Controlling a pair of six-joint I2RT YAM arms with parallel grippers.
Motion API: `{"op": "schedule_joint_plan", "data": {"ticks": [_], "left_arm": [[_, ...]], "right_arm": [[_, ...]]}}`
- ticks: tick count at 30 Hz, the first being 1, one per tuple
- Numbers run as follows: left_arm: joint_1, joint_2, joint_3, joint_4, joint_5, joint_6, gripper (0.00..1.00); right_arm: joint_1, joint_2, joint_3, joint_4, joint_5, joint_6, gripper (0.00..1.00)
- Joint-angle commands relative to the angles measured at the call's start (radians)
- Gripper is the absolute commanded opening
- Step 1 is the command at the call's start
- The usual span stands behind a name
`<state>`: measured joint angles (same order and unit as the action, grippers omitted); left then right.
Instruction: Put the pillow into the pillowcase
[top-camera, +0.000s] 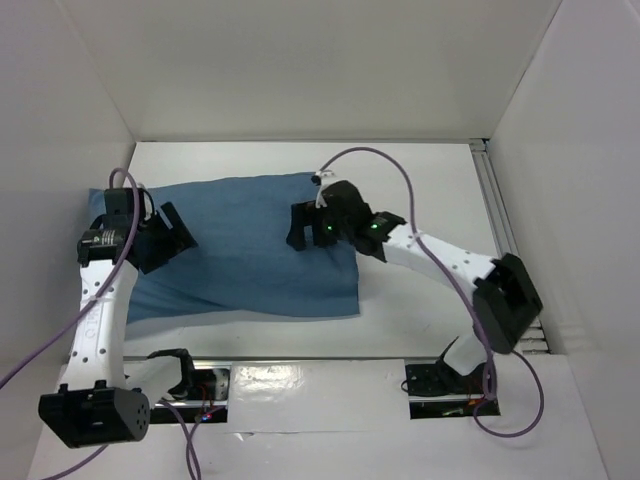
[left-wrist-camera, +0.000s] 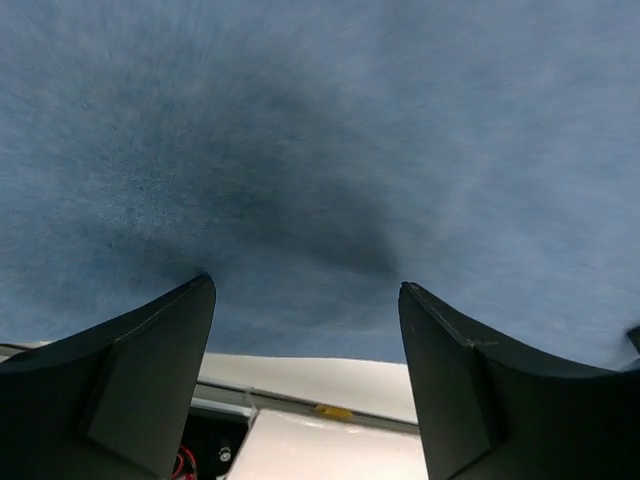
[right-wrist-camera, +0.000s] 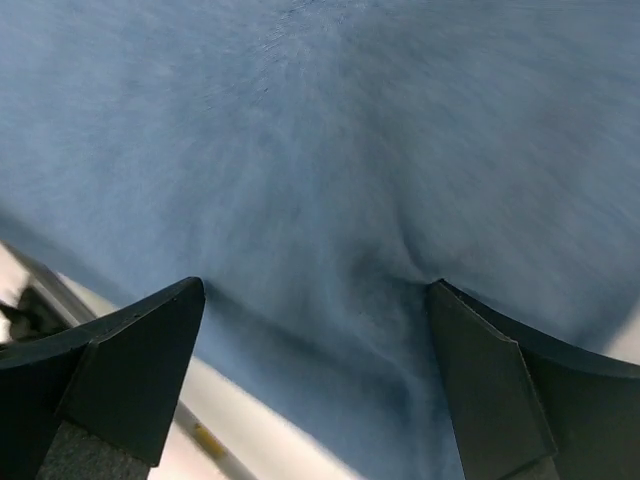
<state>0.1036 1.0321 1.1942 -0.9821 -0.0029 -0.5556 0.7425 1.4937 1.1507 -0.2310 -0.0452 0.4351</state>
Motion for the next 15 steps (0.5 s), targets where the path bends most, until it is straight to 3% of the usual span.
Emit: {"op": "schedule_joint_plan", "data": {"ticks": [1, 2, 4, 5, 6, 10, 15], "left_arm": [[0.057, -0.012, -0.09, 0.106, 0.138, 0.071, 0.87], [0.057, -0.003, -0.122, 0.144, 0.203, 0.089, 0.87], [0.057, 0.034, -0.146, 0.178, 0.26, 0.112, 0.85], [0.042, 0.049, -0.156, 0.193, 0.341, 0.123, 0.82], [0.025, 0.065, -0.171, 0.226, 0.39, 0.153, 0.82], [-0.134, 0.163, -0.151, 0.265, 0.477, 0.14, 0.81], [-0.379, 0.262, -0.066, 0.379, 0.42, 0.051, 0.82]], "right_arm": [[-0.009, 0.13, 0.067, 0.057, -0.017, -0.076, 0.99], [-0.023, 0.179, 0.067, 0.07, -0.033, -0.041, 0.78], [-0.075, 0.194, 0.057, 0.102, -0.045, 0.008, 0.5], [-0.098, 0.194, 0.037, 0.113, -0.045, 0.033, 0.3], [-0.144, 0.153, -0.014, 0.113, -0.018, 0.081, 0.0], [-0.263, -0.034, -0.152, 0.093, 0.088, 0.123, 0.0], [-0.4, -0.22, -0.221, -0.013, 0.146, 0.082, 0.0]]}}
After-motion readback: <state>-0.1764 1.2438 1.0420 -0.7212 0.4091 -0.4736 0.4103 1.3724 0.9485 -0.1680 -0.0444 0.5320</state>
